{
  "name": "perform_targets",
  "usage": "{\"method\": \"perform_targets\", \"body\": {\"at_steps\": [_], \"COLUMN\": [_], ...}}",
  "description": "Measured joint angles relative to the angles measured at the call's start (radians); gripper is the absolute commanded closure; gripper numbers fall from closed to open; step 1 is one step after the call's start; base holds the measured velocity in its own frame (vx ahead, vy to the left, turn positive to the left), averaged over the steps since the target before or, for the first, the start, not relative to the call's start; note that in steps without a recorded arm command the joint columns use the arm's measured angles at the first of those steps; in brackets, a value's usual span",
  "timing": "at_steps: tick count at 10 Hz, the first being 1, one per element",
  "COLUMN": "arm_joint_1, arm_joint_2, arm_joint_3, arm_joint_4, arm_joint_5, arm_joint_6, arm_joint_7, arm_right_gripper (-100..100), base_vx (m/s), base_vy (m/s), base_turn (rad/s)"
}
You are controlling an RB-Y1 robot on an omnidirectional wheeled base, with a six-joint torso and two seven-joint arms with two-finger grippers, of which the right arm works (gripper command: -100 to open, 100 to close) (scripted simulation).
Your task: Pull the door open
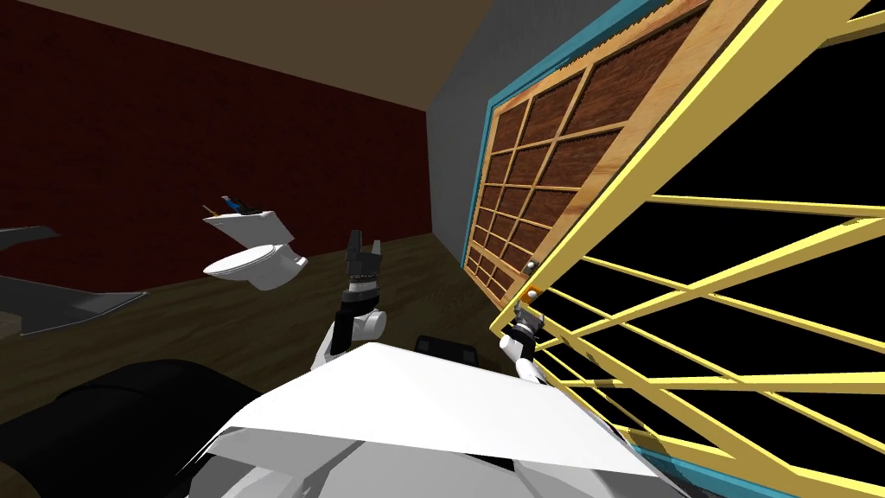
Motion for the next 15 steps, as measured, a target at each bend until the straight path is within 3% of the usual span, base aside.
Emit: {"method": "perform_targets", "body": {"at_steps": [1, 2, 4, 5, 7, 8, 9, 10, 12, 13, 15], "arm_joint_1": [0.001, 0.033, 0.038, 0.063, 0.05, 0.078, 0.083, 0.067, 0.101, 0.103, 0.101], "arm_joint_2": [-0.023, -0.021, -0.058, -0.066, -0.102, -0.101, -0.116, -0.141, -0.149, -0.15, -0.15], "arm_joint_3": [0.003, 0.005, 0.01, 0.012, 0.018, 0.018, 0.021, 0.025, 0.027, 0.027, 0.026], "arm_joint_4": [0.023, -0.031, 0.001, -0.033, 0.032, -0.01, -0.006, 0.05, 0.011, 0.01, 0.011], "arm_joint_5": [0.003, 0.004, 0.008, 0.01, 0.014, 0.015, 0.017, 0.02, 0.022, 0.023, 0.022], "arm_joint_6": [-0.005, 0.016, 0.009, 0.023, -0.002, 0.011, 0.016, -0.006, 0.005, 0.007, 0.006], "arm_joint_7": [-0.023, -0.031, -0.071, -0.085, -0.126, -0.134, -0.148, -0.174, -0.193, -0.196, -0.193], "arm_right_gripper": [-100, -100, -100, -100, -100, -100, -100, -100, -100, 100, 100], "base_vx": [0.131, 0.138, 0.146, 0.094, 0.1, 0.106, 0.119, 0.072, 0.086, -0.012, -0.02], "base_vy": [-0.009, 0.018, 0.009, -0.002, 0.001, -0.021, -0.004, 0.007, 0.002, 0.0, -0.004], "base_turn": [0.013, 0.012, 0.017, 0.004, 0.01, 0.01, 0.016, 0.005, 0.008, 0.0, 0.002]}}
